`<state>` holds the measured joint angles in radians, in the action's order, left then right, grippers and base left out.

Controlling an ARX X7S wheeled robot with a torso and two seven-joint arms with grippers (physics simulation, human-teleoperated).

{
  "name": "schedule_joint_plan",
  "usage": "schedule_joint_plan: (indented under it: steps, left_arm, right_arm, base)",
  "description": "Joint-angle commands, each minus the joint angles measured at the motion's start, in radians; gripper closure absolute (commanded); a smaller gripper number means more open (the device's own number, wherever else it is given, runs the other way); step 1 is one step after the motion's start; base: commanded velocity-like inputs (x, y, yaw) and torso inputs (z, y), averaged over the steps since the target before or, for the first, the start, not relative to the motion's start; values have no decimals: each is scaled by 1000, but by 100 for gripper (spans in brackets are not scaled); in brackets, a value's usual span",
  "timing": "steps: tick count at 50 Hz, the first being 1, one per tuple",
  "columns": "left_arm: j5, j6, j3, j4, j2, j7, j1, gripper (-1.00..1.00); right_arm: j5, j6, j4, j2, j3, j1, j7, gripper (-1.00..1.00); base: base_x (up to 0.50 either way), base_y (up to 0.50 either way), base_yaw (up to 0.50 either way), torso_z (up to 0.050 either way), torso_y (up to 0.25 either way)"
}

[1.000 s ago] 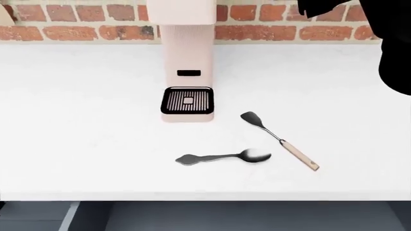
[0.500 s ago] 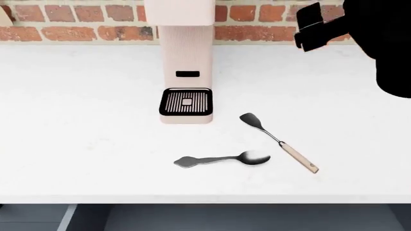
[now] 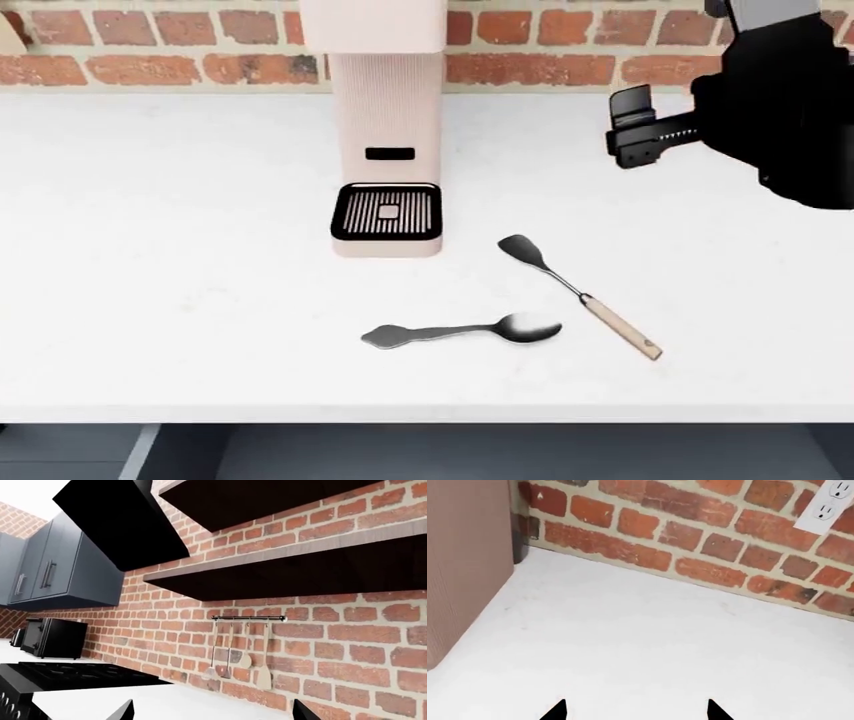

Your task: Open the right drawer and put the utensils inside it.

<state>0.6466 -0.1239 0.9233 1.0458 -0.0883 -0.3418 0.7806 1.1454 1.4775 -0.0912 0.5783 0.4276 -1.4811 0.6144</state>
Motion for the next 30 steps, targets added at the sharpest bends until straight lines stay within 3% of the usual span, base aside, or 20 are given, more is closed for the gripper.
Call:
schedule_joint_plan:
  steps: [1, 14, 21, 30]
  left_arm:
    - [-6, 8, -11, -2, -8, -8, -4, -100]
    - [-4, 12, -19, -4, -10, -9, -9, -100]
    - [8, 9, -11, -5, -4, 0, -10, -100]
    - [5, 11, -14, -5, -5, -2, -12, -100]
  right_arm:
    - [71, -10, -147, 8, -66, 37, -13, -100]
    - [233, 63, -179, 78, -164, 77, 78, -100]
    - [358, 86, -114, 157, -60, 40, 82, -100]
    - [360, 67, 28, 267, 95, 7, -78, -100]
  base:
    - [0, 0, 0, 0, 0]
    - [0, 0, 0, 0, 0]
    - [0, 0, 0, 0, 0]
    - [0, 0, 0, 0, 0]
